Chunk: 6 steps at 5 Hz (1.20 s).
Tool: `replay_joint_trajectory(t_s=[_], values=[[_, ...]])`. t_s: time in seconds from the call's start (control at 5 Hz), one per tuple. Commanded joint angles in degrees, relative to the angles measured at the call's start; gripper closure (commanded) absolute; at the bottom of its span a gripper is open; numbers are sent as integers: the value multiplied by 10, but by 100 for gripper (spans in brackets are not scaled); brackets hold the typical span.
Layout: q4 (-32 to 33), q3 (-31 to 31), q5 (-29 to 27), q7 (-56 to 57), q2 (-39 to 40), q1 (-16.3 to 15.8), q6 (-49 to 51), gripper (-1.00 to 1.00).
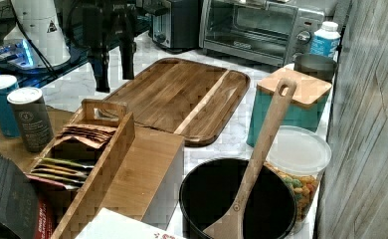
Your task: Open the drawer.
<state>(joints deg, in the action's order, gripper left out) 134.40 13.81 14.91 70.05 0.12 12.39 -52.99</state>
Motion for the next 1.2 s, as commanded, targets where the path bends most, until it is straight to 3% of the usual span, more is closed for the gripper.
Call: replay_joint_trajectory(t_s=[0.2,0.4,0.6,0.8,1.0,1.2], values=[[11,18,-20,-10,55,20,-41,-100],[14,16,-39,-7,80,24,-77,-100],[26,18,-23,-31,89,20,-108,-100],[5,8,-46,-6,113,24,-84,-100],[8,16,-26,-19,122,20,-102,-100],[5,3,-26,-1,133,38,-115,-100]])
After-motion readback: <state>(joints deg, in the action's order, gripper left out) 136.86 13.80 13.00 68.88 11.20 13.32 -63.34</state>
